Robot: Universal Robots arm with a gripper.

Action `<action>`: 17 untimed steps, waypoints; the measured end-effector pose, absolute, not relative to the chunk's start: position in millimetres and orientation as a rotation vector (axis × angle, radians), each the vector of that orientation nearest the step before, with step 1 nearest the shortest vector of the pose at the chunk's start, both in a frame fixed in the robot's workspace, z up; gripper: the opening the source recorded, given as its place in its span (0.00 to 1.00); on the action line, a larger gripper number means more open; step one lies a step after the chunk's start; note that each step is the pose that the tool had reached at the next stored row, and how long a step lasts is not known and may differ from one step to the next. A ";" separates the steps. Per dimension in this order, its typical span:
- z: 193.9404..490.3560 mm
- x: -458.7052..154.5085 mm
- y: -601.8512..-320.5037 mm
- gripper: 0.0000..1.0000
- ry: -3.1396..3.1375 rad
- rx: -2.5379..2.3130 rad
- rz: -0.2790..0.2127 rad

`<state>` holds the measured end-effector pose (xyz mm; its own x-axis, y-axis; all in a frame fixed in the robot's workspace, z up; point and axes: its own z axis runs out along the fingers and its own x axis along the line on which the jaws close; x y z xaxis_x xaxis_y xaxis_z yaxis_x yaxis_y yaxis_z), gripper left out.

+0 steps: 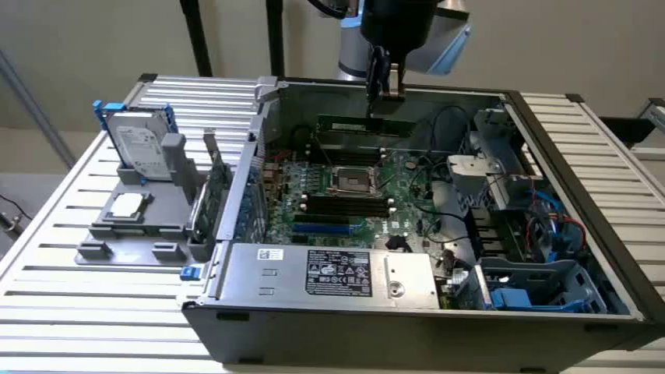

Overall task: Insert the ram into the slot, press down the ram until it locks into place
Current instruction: 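Insert the ram into the slot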

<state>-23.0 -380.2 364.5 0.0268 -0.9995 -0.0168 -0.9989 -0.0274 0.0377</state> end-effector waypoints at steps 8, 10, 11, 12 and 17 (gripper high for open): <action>364.5 -23.0 -380.2 0.14 -2.180 2.240 -0.060; 364.5 -23.0 -380.2 0.14 -2.180 2.240 -0.060; 364.5 -23.0 -380.1 0.14 -2.180 2.240 -0.060; 364.5 -23.0 -380.2 0.14 -2.180 2.240 -0.060; 363.9 -23.1 -380.2 0.14 -2.179 2.239 -0.058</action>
<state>-23.1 -380.2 363.9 0.0268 -0.9995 -0.0151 -0.9989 -0.0274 0.0376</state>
